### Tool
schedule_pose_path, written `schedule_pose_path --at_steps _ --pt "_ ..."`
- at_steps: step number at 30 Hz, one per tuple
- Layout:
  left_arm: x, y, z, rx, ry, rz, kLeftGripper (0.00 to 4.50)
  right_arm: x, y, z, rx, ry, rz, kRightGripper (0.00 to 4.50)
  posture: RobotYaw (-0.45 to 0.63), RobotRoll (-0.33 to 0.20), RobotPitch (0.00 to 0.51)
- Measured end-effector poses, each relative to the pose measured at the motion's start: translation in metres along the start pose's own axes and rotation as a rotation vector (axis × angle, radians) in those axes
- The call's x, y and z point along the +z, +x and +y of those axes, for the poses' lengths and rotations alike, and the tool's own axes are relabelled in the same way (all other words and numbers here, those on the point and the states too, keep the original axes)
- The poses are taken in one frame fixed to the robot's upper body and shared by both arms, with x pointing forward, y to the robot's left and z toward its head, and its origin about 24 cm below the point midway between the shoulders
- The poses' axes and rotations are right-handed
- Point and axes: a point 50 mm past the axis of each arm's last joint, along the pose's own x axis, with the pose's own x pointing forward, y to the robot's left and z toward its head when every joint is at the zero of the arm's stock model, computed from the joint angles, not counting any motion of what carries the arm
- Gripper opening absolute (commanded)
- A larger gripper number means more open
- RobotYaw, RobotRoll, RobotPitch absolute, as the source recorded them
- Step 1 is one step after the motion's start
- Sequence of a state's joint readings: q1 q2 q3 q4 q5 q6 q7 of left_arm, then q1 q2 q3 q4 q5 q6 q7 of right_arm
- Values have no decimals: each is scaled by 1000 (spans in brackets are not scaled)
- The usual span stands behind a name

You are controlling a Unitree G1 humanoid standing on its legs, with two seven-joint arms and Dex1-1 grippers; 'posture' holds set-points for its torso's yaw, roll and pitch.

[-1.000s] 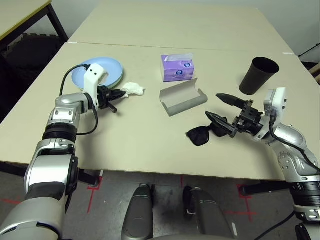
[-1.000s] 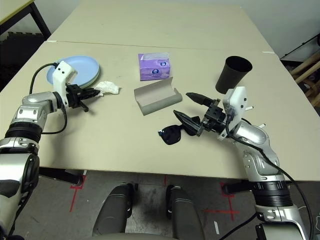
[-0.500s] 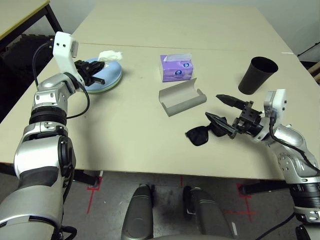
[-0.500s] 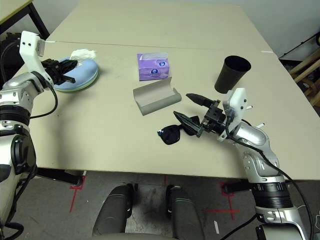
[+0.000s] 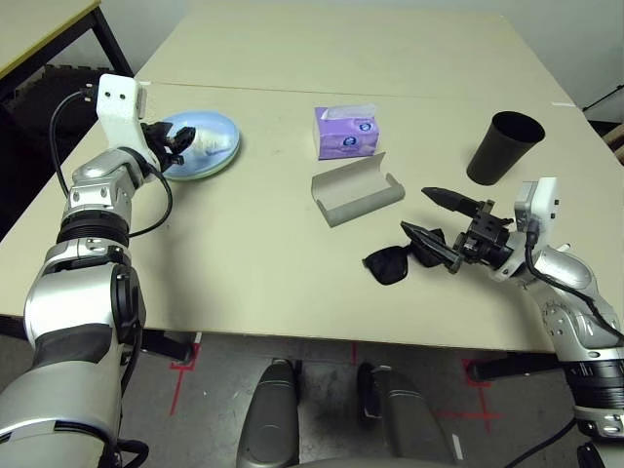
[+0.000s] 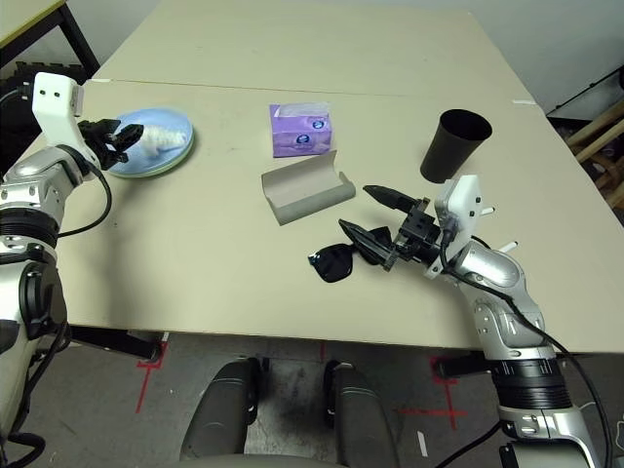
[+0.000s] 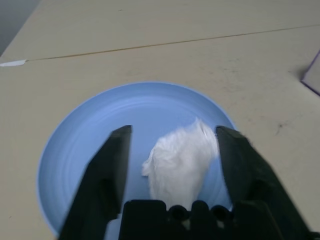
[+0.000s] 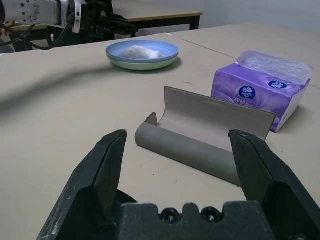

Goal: Organize and tidy the items on the table.

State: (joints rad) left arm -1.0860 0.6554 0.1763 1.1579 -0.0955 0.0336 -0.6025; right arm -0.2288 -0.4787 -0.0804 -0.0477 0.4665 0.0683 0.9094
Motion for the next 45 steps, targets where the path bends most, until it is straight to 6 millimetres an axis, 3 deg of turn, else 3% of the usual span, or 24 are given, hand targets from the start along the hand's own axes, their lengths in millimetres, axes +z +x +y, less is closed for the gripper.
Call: schedule_pose_path --at_steps 9,14,20,25,34,45 --pt "4 0 -6 -118 16 -16 4473 0 0 0 -1 1 1 4500 166 0 148" --pt "17 -1 -26 -397 -11 -87 4473 1 2 -2 -3 0 -8 4500 165 0 152" --pt "6 -10 -44 -638 60 -61 4473 7 3 -9 -44 -5 -19 4500 160 0 164" --pt "-12 -17 -75 -901 186 -51 4473 7 2 -10 -49 0 -14 4500 153 0 160" --pt "-14 -25 -88 -1064 221 -108 4473 9 -6 -14 -62 -16 -2 4500 135 0 170" --pt "-25 -31 -119 -1239 239 -140 4473 15 -9 -19 2 -47 61 4500 113 0 213"
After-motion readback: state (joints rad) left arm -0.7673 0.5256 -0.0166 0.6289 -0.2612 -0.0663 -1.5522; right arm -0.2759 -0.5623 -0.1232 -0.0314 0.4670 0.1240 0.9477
